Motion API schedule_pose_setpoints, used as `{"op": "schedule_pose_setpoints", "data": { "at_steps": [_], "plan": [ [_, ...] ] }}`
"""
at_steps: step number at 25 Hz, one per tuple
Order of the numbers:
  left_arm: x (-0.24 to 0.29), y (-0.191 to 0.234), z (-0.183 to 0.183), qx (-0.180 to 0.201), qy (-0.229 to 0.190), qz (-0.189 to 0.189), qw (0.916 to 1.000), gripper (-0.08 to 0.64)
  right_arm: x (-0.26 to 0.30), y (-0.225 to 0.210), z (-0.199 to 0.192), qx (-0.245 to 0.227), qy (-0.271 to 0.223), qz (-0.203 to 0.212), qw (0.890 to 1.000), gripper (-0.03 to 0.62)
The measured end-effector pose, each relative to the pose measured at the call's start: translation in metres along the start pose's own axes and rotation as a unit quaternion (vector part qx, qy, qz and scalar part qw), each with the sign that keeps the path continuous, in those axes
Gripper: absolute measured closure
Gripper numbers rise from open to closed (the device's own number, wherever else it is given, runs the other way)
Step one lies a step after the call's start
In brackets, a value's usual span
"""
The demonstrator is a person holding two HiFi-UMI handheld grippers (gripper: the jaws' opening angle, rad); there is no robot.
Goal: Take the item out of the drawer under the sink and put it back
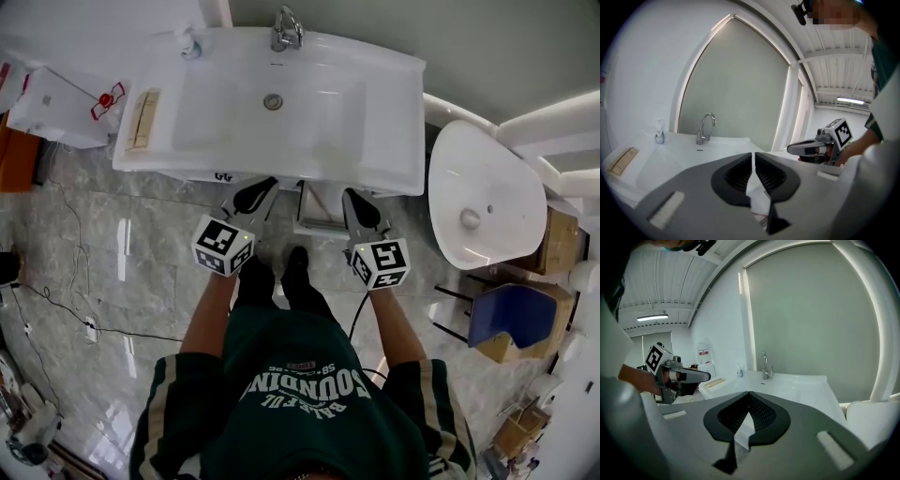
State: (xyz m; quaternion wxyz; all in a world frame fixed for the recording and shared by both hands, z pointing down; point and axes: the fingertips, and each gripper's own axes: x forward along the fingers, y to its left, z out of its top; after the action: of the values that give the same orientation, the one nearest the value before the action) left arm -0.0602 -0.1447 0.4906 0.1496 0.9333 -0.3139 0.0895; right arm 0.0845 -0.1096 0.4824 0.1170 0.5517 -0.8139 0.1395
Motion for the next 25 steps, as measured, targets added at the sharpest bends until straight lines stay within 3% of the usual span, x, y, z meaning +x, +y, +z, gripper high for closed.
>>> {"op": "schedule_pose_setpoints", "data": {
  "at_steps": [13,25],
  "plan": [
    [0.014,-0.013,-0.075,-0.039,0.05,0.017,0.9978,0.489,0.007,-0.009,-0.127,0.012,0.116,0.042,0.992,0.575],
    [0.007,0.004,-0.116,-0.072,0.066,0.054,0.9937,0.488,0.058,-0.016,-0.245,-0.022,0.253,0.077,0.964,0.471]
  ]
}}
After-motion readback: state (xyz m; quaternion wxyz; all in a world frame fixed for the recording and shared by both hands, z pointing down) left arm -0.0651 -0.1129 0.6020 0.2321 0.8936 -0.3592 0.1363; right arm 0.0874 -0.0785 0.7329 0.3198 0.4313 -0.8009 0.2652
